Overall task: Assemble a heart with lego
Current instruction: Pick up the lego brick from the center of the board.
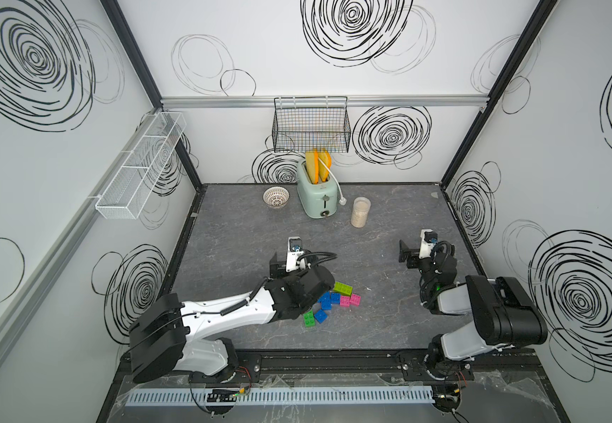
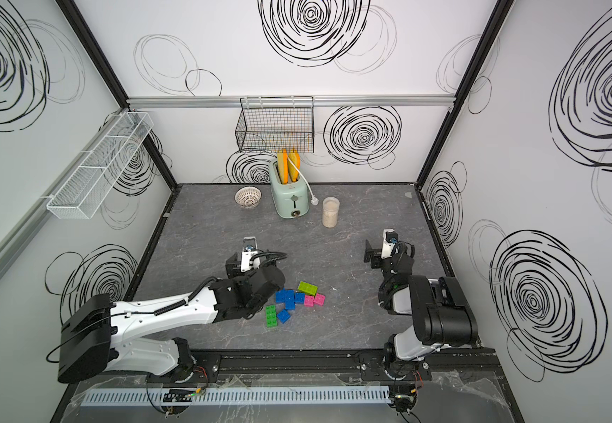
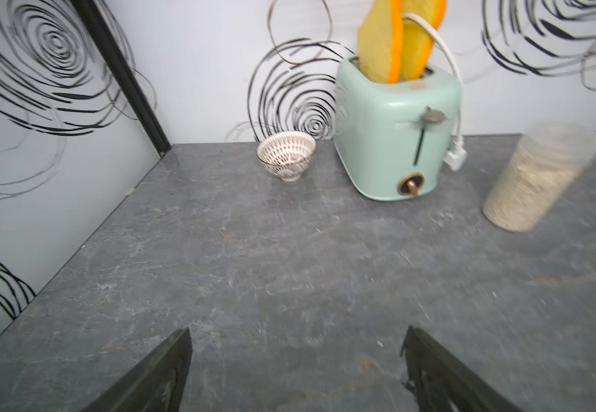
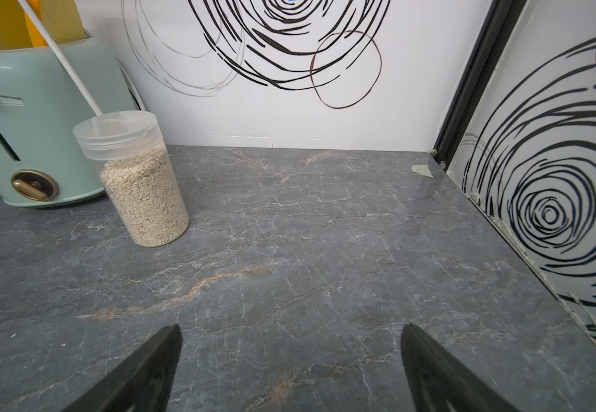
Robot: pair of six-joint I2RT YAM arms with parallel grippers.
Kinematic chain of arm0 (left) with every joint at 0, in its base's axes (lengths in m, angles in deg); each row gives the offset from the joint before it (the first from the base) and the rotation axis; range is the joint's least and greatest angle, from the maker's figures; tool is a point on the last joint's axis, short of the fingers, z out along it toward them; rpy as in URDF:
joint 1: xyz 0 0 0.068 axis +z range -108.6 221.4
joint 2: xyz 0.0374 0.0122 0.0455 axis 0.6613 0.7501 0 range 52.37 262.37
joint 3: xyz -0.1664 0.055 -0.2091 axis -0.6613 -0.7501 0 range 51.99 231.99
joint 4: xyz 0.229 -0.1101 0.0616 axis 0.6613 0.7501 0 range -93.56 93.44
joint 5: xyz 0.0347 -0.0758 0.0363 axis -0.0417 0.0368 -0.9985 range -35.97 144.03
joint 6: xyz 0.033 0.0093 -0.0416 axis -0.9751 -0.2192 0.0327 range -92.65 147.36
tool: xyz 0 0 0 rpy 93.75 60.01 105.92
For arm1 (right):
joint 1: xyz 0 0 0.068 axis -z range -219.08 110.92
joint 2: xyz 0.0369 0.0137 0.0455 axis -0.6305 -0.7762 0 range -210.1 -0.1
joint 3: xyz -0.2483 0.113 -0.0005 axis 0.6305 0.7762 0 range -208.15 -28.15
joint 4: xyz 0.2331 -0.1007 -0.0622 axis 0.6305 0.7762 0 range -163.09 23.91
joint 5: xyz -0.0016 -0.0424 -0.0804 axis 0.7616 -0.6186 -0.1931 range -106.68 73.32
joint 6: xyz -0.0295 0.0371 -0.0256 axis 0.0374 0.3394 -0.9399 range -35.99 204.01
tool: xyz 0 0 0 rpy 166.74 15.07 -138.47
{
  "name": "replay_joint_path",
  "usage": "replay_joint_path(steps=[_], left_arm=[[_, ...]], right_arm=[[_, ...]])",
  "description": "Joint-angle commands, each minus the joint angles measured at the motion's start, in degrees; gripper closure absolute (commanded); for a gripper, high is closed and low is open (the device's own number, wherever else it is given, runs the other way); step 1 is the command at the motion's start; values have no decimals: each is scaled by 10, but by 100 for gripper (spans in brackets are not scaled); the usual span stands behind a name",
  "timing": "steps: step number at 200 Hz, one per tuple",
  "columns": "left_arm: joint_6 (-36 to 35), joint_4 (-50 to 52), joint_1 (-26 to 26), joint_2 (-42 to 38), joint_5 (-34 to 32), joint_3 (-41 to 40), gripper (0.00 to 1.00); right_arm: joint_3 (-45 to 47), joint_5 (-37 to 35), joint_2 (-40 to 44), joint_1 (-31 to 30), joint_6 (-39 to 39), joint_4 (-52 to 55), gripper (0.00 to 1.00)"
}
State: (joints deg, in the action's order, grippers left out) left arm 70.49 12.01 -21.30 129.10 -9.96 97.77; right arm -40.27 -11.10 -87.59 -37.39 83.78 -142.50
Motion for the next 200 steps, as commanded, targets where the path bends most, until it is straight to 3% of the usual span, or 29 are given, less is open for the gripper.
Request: replay_joint_path(steps=[1,29,60,90,107,129,155,179,200], left_arm=[[87,110,-51,-8,5,8,3],[60,46,-103,-54,68,-48,3],[39,-73,-117,-133,164,-139,3],[27,-96,-116,-191,176,-176,3],[27,-96,-112,-218,176,-181,3],[21,-110,-86,-249,206,-187,3],[17,-117,-27,-279,267,-190,3],[6,-110,40,-311,325,-194,3],[-6,-112,101,-343,372,-207,3]], right_arm=[[-9,0,6,-2,-3,-6,1],[-15,22,18,-6,-15,7,1],[-120,-30,73,-45,-27,250,1],[-195,-182,118,-158,-8,411,1],[-242,-189,123,-203,30,531,1],[-269,-151,133,-259,81,635,0],[-259,-113,153,-351,105,677,0],[-271,-129,138,-433,100,732,4],[-297,-124,114,-463,94,788,7]])
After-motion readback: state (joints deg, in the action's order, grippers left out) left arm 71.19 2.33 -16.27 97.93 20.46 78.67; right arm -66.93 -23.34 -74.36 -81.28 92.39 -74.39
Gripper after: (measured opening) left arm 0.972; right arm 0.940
